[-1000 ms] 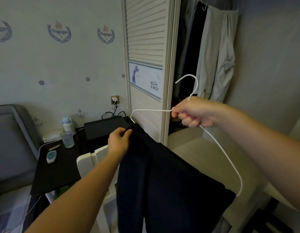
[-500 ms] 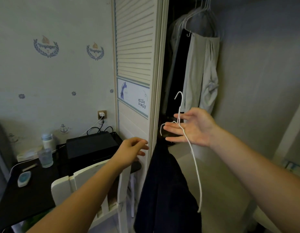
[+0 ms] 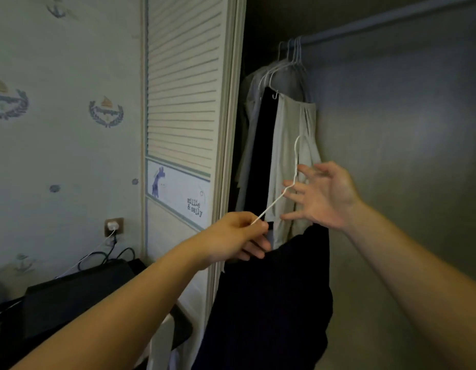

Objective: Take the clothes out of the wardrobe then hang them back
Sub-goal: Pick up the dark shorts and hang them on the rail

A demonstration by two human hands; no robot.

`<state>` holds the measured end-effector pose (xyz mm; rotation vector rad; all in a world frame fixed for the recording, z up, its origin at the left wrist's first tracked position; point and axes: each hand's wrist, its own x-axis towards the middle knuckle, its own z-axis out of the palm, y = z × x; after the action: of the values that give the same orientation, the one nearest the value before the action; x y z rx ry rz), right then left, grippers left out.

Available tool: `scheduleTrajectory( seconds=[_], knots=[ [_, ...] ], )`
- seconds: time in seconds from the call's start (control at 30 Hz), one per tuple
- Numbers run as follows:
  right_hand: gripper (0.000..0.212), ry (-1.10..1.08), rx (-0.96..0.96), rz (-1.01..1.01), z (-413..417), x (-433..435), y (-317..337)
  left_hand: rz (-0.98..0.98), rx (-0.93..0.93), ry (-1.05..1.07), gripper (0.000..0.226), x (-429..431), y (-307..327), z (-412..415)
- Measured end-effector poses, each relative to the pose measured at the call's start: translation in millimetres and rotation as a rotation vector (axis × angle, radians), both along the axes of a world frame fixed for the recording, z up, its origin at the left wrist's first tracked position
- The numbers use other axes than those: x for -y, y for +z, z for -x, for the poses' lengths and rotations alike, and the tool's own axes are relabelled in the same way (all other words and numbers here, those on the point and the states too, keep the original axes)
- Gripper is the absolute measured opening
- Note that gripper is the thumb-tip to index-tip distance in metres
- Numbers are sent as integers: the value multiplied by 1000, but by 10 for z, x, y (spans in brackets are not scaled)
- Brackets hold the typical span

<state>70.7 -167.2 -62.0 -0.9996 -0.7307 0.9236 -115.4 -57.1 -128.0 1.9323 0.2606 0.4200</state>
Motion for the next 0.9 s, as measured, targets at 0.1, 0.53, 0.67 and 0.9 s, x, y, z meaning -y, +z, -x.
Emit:
scheduleTrajectory(
  seconds=[0.1, 0.53, 0.67, 0.9],
  knots=[
    [66, -85, 47, -38, -237, -133, 321, -68, 122, 11, 24, -307, 294, -349],
    [57, -438, 272, -102, -953, -583, 1617, -350, 436, 122, 26, -1120, 1826, -1499],
    [57, -475, 353, -112, -1140, -751, 2040, -369, 469, 147, 27, -1261, 2191, -1776],
    [64, -411, 359, -223, -1728, -1065, 2695, -474, 478, 202, 22, -1420, 2767, -2235]
  ],
)
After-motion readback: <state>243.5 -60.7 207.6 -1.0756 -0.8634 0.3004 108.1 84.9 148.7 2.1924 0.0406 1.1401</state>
